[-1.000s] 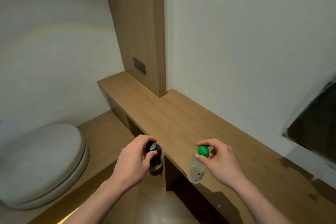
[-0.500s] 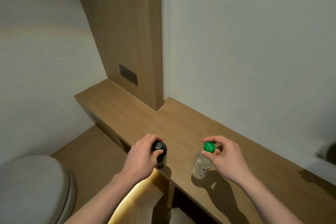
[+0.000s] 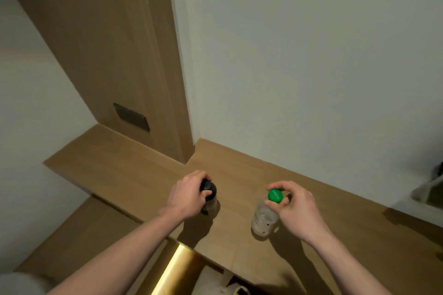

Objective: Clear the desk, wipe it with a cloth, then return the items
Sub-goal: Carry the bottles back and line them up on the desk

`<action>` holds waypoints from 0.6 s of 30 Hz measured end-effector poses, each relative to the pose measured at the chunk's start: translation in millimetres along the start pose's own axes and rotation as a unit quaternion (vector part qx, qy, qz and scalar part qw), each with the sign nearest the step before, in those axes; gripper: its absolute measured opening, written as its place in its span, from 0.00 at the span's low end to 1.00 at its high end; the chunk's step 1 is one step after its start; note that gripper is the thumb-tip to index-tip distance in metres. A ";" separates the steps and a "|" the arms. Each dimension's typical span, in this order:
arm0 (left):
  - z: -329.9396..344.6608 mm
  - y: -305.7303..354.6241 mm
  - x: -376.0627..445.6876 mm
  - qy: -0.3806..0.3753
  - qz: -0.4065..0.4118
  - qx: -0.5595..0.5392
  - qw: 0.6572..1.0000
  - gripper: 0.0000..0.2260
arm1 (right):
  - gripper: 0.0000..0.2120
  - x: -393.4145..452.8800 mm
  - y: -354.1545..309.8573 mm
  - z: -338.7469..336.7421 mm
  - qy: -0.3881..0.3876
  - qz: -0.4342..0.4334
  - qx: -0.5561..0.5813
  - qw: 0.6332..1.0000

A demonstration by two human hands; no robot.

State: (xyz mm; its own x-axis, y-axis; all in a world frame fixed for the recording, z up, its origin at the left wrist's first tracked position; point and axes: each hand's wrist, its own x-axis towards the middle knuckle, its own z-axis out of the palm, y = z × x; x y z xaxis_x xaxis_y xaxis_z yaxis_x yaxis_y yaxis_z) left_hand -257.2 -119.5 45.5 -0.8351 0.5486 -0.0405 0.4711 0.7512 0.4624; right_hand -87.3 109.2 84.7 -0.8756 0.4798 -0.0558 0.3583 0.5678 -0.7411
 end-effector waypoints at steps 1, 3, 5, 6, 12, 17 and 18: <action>0.7 0.9 10.5 -0.004 0.000 0.006 1.000 0.12 | 0.12 6.7 3.2 -0.7 -0.005 0.001 -0.005 1.000; 4.4 3.0 31.1 -0.010 -0.004 0.018 1.000 0.12 | 0.13 19.0 11.0 -2.1 -0.015 0.002 0.002 1.000; 7.2 3.5 54.9 -0.010 -0.008 0.024 1.000 0.12 | 0.13 33.8 17.4 -2.6 -0.031 0.016 0.018 0.999; 7.9 4.4 64.8 -0.009 -0.009 0.025 1.000 0.13 | 0.13 39.8 20.4 -2.5 -0.036 0.022 0.022 0.999; 11.5 6.4 133.7 -0.020 -0.010 0.057 0.998 0.13 | 0.14 77.7 28.6 -3.4 -0.015 0.026 -0.020 0.999; 11.3 1.7 195.4 -0.049 0.008 0.109 0.993 0.15 | 0.14 107.3 31.1 -3.2 -0.030 0.041 -0.028 0.998; 11.3 0.0 206.7 -0.055 0.008 0.115 0.992 0.14 | 0.13 110.1 31.7 -2.2 -0.030 0.044 -0.017 0.998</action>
State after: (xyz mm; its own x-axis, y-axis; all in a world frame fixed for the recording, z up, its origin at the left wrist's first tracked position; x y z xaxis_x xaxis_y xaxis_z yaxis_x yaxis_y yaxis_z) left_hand -426.6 -1.9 27.1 -0.7966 0.5886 -0.1377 0.5471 0.7989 0.2498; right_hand -171.6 181.5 56.5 -0.8571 0.4895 -0.1605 0.4456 0.5480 -0.7079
